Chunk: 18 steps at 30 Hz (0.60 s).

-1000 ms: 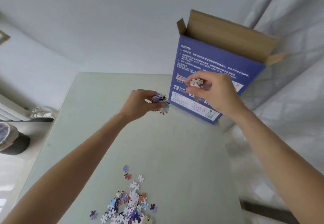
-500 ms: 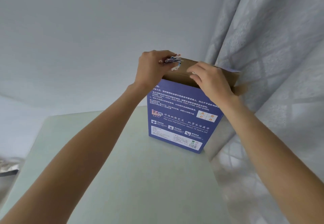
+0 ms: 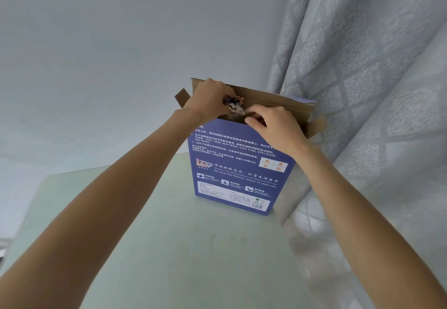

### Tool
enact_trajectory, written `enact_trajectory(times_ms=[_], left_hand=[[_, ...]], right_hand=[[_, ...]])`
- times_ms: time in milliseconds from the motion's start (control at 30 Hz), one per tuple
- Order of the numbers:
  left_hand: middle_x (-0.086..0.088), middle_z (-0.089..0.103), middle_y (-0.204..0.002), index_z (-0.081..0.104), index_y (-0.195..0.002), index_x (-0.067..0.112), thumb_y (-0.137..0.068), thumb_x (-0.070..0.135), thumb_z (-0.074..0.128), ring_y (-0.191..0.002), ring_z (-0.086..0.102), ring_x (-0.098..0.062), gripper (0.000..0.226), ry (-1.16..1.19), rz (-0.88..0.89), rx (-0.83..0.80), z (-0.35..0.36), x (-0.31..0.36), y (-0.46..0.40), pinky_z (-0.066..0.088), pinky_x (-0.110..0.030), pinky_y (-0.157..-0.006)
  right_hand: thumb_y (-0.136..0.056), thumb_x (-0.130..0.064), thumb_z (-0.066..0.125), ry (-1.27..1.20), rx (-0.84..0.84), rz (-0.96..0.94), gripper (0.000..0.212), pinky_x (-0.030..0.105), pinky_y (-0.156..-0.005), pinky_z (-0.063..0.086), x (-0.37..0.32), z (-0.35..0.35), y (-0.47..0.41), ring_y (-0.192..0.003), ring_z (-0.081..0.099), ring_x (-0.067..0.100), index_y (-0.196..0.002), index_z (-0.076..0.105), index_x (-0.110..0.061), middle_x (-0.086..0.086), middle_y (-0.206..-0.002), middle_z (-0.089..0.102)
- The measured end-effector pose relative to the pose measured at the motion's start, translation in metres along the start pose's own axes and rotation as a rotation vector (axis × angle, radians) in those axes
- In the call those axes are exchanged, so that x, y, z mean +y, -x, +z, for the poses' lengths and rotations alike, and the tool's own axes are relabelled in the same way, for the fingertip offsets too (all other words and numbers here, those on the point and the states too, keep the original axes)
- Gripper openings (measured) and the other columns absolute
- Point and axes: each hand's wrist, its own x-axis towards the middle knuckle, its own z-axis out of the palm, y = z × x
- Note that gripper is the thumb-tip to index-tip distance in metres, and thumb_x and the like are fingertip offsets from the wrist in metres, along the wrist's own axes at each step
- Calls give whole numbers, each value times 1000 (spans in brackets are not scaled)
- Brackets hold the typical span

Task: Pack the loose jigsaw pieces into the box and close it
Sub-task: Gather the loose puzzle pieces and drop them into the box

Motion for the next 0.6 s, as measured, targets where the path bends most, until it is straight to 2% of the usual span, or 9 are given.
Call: enact_trajectory(times_ms=[67,167,333,467,533,600], left_hand=[[-9,69,-84,69,-94,10,-82,24,63,-78,59,-27,20,-78,-8,-87,2,1,-7,45,-31,-66],[-6,69,-81,69,-87,9,-81,30,66,-76,59,-22,22,-75,16,-141,4,1,-9,41,-27,-63],[5,71,-87,72,-90,19,-80,32,68,-82,63,-11,17,72,45,-99,5,-3,0,49,-28,-73],[11,67,-78,73,-89,24,-85,37,60,-70,57,-4,18,111,79,-85,5,-6,9,43,-21,-64],[10,68,-80,71,-94,24,-88,34,58,-72,60,-7,18,81,156,-41,5,-6,16,45,-23,-62],[7,67,-77,69,-93,21,-90,27,56,-70,61,-13,16,-1,323,137,3,-7,28,47,-27,-55]], right_hand=[[-93,-34,52,-17,38,24,20,41,-72,54,-1,1,2,-83,67,20,-107,61,-23,-3,-95,71],[-91,-28,57,-39,106,38,15,40,-72,54,-5,2,5,-83,67,17,-103,63,-21,-7,-93,71],[-91,-23,58,-45,146,15,13,34,-69,55,-11,2,9,-80,66,12,-100,67,-21,-7,-90,71],[-89,-22,59,-56,173,-7,11,34,-64,55,-12,4,11,-75,66,13,-95,68,-20,-7,-86,71],[-90,-20,59,-38,193,-32,11,34,-62,55,-14,6,13,-74,66,16,-97,67,-18,-5,-86,71],[-90,-14,56,14,250,-102,15,35,-62,55,-18,5,16,-76,65,19,-101,66,-14,0,-90,69]])
